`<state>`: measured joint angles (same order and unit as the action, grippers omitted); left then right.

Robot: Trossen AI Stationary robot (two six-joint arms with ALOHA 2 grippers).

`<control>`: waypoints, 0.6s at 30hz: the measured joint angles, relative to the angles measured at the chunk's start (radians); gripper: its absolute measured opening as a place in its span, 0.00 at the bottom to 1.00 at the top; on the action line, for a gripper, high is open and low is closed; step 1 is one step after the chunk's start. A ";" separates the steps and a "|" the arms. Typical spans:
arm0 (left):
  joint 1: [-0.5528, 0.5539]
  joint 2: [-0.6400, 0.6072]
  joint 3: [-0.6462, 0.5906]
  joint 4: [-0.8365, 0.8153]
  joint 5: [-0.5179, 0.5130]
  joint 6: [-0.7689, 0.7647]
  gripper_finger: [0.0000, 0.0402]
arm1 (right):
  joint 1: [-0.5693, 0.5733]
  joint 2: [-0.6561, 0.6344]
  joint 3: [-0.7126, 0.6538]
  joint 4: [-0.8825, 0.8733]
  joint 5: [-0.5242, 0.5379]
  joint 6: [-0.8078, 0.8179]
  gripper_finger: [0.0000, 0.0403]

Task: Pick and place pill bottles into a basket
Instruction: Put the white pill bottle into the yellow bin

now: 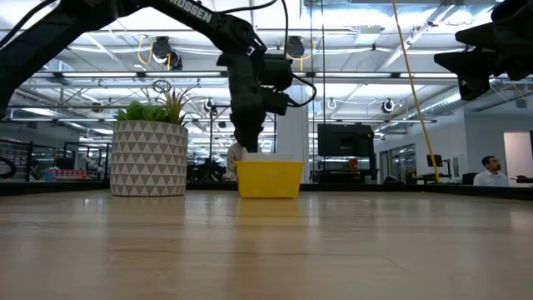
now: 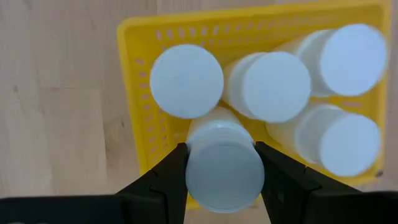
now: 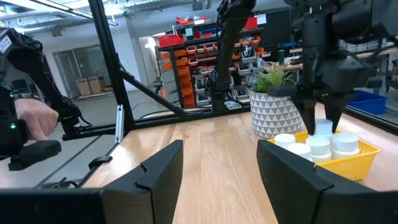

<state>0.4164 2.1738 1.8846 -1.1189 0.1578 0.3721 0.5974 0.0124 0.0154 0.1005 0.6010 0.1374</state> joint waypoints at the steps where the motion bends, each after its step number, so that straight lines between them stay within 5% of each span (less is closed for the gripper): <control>1: 0.000 0.000 -0.012 0.009 0.000 0.000 0.41 | 0.000 0.000 0.000 0.000 0.000 0.000 0.49; 12: -0.004 0.000 -0.060 0.042 0.002 0.000 0.41 | 0.000 0.000 0.000 0.000 0.000 0.000 0.49; 18: -0.005 0.000 -0.060 0.060 0.020 -0.003 0.51 | 0.000 0.000 0.000 0.000 0.000 0.000 0.49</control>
<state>0.4109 2.1735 1.8248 -1.0591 0.1776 0.3686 0.5976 0.0124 0.0154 0.1002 0.6010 0.1375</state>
